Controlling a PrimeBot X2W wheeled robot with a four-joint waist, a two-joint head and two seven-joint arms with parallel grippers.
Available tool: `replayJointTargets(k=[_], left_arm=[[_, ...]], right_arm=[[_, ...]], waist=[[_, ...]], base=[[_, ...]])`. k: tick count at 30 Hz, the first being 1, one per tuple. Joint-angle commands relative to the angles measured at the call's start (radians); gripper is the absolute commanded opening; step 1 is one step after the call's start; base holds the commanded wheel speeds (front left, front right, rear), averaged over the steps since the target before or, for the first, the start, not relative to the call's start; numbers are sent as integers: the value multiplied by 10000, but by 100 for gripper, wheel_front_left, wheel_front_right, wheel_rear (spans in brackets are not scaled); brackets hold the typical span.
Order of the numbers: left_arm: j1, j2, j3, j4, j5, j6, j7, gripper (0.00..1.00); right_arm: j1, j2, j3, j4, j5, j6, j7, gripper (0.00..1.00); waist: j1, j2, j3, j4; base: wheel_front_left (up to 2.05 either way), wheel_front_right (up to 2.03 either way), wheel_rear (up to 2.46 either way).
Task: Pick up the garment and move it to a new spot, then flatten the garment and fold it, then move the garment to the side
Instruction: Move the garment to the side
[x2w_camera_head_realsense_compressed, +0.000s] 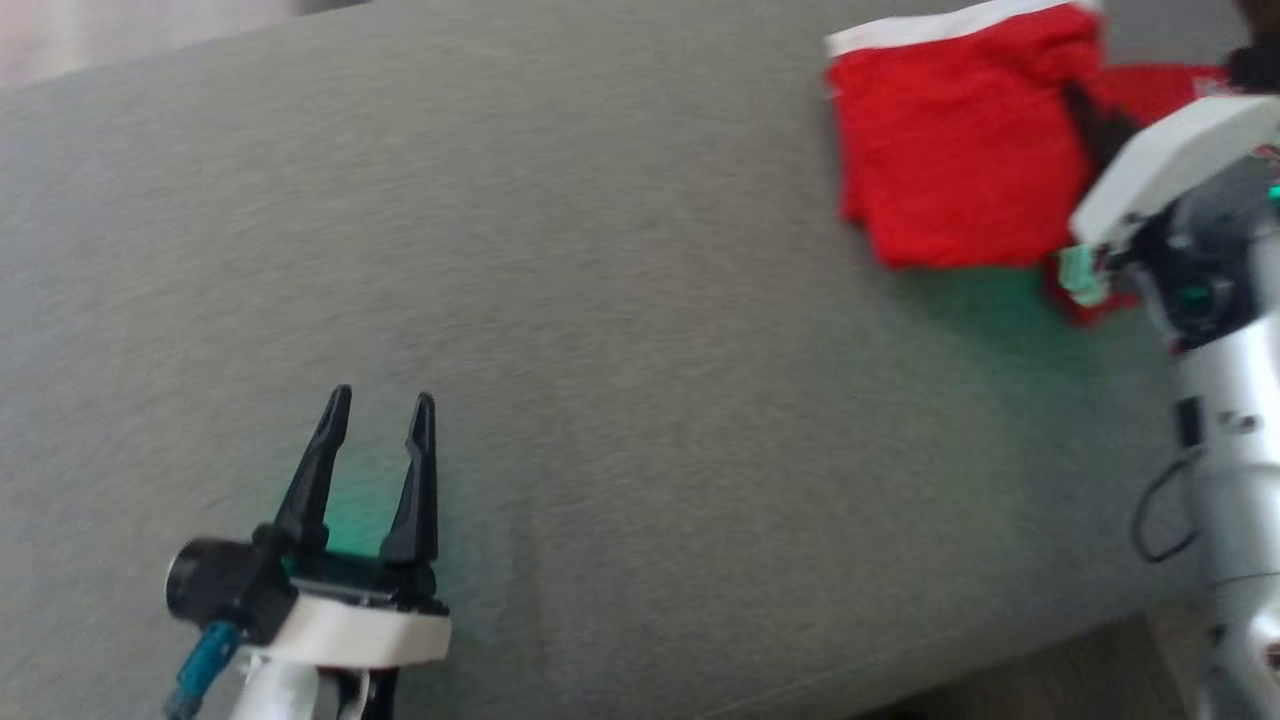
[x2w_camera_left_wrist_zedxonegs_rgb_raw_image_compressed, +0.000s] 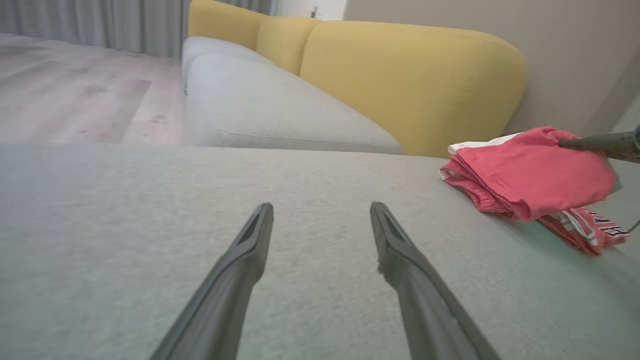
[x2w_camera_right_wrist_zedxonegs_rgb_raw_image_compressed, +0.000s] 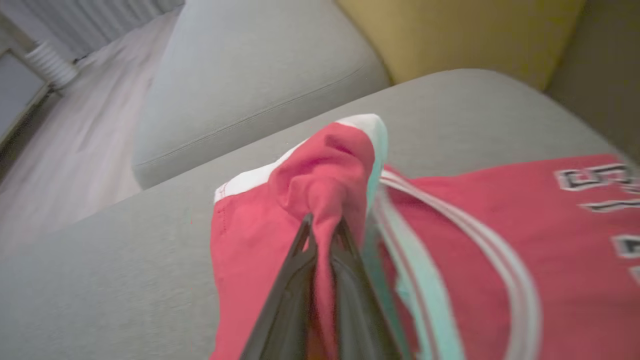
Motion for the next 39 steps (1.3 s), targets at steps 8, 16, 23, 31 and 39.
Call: replayJointTargets(k=[8,16,23,31,39], left_arm=[[-388,406,137,-192,38,16,-51,100],[-451,506,104,-155,19,15,-51,100],[-298,360,321,-183,-14,15,-51,100],[67,-185,980,10,54,16,-51,100],[813,-531,1692,400,289,18,-51,100]], right_arm=[[-101,-848,-1098,-1104,-1073,69,845,0],[-260,-1070,-1953,-851,-4205,69,324,100],[-126,-755,-1980,-975,-5783,69,-975,100],[870,-141,-1084,-1949,-5672,69,-2622,100],[2927,851,-541,-3256,-5463,69,-4209,100]], waist=[[0,0,576,-603],[0,0,777,-163],[0,0,446,57],[0,0,-696,557],[0,0,-1820,1216]], base=[[0,0,0],[0,0,0],[0,0,0],[0,0,0],[0,0,0]])
